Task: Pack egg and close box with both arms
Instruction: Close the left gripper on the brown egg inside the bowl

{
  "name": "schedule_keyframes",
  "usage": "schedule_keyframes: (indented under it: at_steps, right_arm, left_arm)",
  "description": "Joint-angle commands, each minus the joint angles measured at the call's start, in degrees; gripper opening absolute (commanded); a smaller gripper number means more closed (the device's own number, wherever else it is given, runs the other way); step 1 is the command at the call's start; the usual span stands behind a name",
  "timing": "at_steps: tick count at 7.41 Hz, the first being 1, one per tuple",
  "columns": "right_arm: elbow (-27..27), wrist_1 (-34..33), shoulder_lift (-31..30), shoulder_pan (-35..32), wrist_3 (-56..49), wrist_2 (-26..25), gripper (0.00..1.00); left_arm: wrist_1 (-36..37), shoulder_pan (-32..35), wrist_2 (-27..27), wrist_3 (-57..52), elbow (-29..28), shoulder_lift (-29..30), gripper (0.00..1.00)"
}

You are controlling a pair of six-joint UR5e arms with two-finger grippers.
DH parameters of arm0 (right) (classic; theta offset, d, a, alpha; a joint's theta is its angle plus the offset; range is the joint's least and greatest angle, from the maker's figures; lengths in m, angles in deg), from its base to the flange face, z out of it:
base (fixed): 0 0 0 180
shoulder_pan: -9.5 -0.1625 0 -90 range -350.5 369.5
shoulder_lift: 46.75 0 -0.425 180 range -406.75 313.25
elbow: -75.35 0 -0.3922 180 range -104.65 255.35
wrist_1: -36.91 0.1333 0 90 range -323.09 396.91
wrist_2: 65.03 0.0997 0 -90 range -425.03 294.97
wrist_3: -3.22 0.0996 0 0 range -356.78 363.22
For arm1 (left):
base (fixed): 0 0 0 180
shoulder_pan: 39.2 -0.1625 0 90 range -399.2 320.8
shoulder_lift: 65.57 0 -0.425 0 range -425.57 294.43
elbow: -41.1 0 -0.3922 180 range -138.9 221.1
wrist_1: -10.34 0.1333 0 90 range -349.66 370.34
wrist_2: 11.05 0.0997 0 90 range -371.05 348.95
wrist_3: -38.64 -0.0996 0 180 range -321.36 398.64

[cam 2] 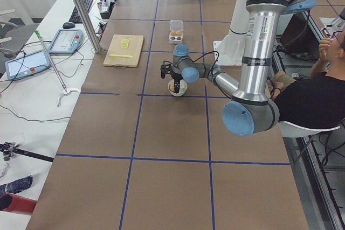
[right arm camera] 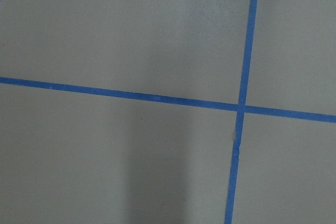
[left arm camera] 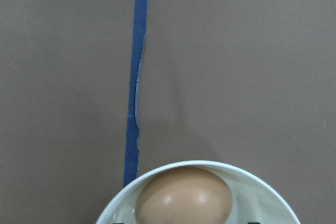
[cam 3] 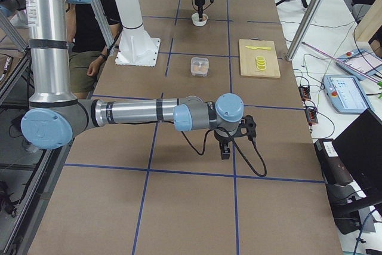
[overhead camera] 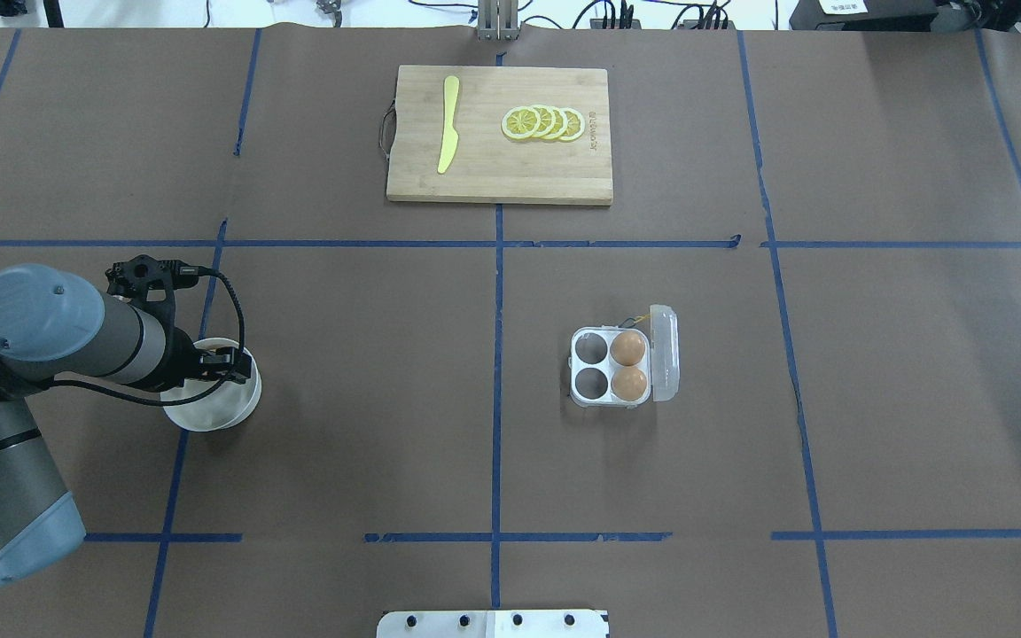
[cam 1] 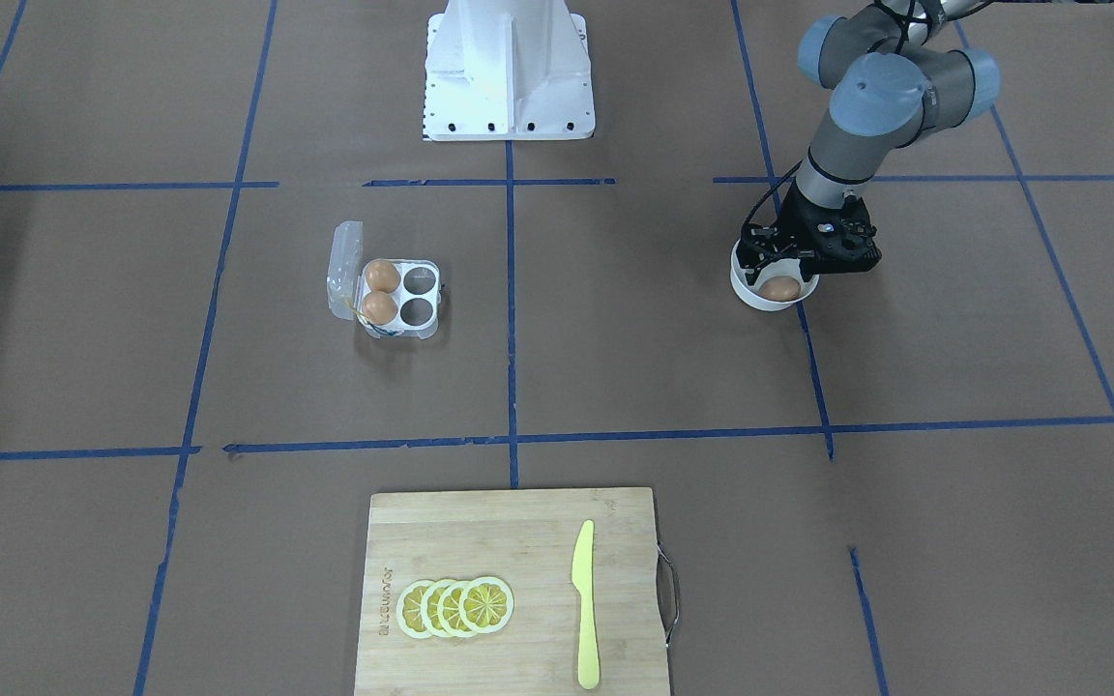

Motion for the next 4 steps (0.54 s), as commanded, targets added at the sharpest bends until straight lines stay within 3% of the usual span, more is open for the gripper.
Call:
schedule_keyframes:
  at_steps: [1, 4]
  right_arm:
    - [-0.03, 0.0, 0.01, 0.0, 0.0, 0.12, 1.0]
    - [-0.2, 0.0, -0.08, 0.0, 0.0, 1.35, 1.0]
  left_arm:
    - [0.02, -0.06, 0.0, 0.0, -0.76, 0.48, 0.82]
    - [0.02, -0.06, -0.09, 0.0, -0.76, 0.57, 0.72]
